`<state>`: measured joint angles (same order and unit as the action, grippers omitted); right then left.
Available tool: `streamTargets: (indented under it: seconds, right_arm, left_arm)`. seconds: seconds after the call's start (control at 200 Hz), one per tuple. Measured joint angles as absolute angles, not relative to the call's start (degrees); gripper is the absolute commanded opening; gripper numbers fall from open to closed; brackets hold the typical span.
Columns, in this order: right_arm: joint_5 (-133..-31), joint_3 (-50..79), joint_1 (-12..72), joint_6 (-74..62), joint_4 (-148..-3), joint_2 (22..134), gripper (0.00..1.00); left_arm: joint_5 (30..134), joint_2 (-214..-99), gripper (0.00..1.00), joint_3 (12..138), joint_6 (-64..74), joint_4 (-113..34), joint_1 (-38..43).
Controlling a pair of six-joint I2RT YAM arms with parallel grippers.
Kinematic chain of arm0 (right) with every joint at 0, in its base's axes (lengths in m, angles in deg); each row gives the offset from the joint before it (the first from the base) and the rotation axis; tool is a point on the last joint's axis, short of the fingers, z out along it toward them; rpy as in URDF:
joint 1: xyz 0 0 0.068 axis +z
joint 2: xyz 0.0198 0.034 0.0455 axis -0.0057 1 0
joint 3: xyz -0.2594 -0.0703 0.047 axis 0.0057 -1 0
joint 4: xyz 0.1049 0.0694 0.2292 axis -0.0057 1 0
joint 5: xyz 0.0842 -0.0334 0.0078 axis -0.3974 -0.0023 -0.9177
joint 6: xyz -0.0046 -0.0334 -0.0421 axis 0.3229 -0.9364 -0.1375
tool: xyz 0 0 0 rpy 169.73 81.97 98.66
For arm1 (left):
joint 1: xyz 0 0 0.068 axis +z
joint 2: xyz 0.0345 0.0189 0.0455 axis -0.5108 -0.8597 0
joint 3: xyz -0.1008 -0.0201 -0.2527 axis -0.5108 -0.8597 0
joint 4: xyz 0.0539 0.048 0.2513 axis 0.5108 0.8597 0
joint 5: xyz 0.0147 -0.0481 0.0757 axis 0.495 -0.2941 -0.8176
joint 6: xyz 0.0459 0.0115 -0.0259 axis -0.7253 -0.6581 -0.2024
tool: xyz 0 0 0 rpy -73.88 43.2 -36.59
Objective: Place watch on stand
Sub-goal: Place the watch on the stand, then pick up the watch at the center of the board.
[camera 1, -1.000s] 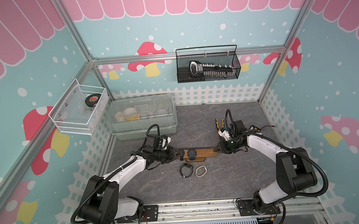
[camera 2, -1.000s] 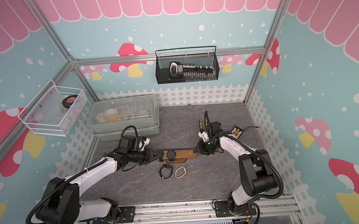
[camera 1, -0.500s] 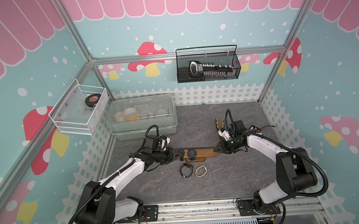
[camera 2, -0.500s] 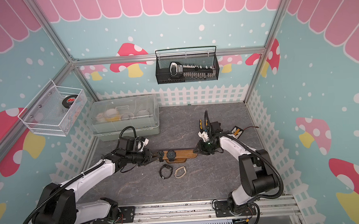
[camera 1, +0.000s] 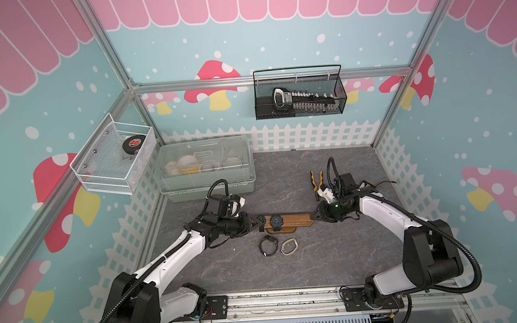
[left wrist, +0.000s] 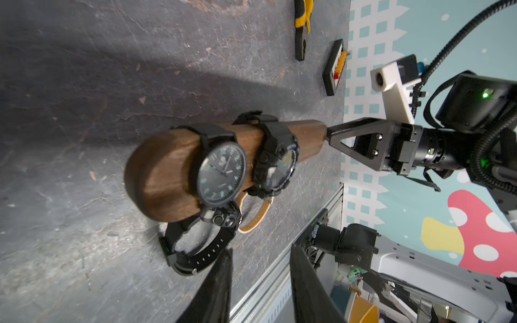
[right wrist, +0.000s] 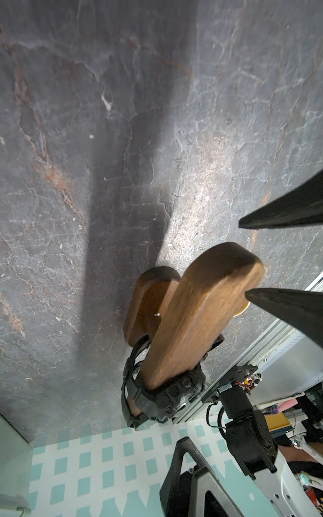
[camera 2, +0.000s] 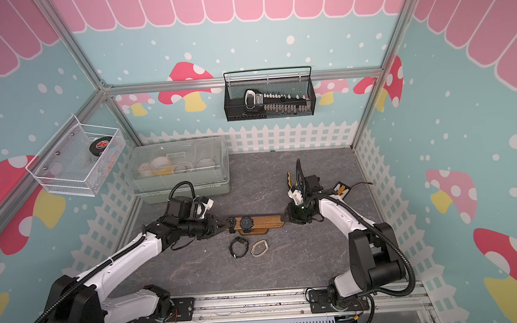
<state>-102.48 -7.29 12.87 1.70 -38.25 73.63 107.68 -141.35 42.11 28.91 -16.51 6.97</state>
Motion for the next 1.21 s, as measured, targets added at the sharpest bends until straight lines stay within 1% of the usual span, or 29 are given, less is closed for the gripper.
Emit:
streamTargets:
  seconds: [0.155,0.325,0.55,0.68,0.795,0.936,1.206]
  right_arm:
    - [-101.5,-7.5,12.9,1.8,-37.5,70.5,0.35]
    - [-98.0,-9.8,13.3,2.2,-36.7,63.8,0.34]
    - [-92.2,-11.0,17.1,2.2,-33.2,56.8,0.34]
    - [-90.6,-11.0,19.0,2.2,-32.3,56.3,0.34]
    - [-89.8,-11.2,19.6,2.1,-31.9,56.3,0.35]
    - [-89.3,-11.4,19.6,1.9,-31.7,56.3,0.34]
    - [-89.1,-12.2,19.6,1.7,-31.7,56.1,0.34]
  left_arm:
    - [104.4,-140.7,0.37,44.6,28.2,-12.7,0.4]
    - [97.7,-138.4,0.36,45.3,28.0,-8.6,-6.3]
    - [88.8,-137.9,0.36,44.9,28.3,-6.1,-14.3]
    - [84.0,-140.7,0.34,45.1,28.2,-5.5,-19.4]
    - [80.4,-146.6,0.31,46.2,28.0,-4.8,-23.3]
    - [76.4,-152.7,0.27,48.7,27.4,-3.3,-26.1]
    - [71.5,-159.0,0.23,53.3,24.9,-2.5,-26.4]
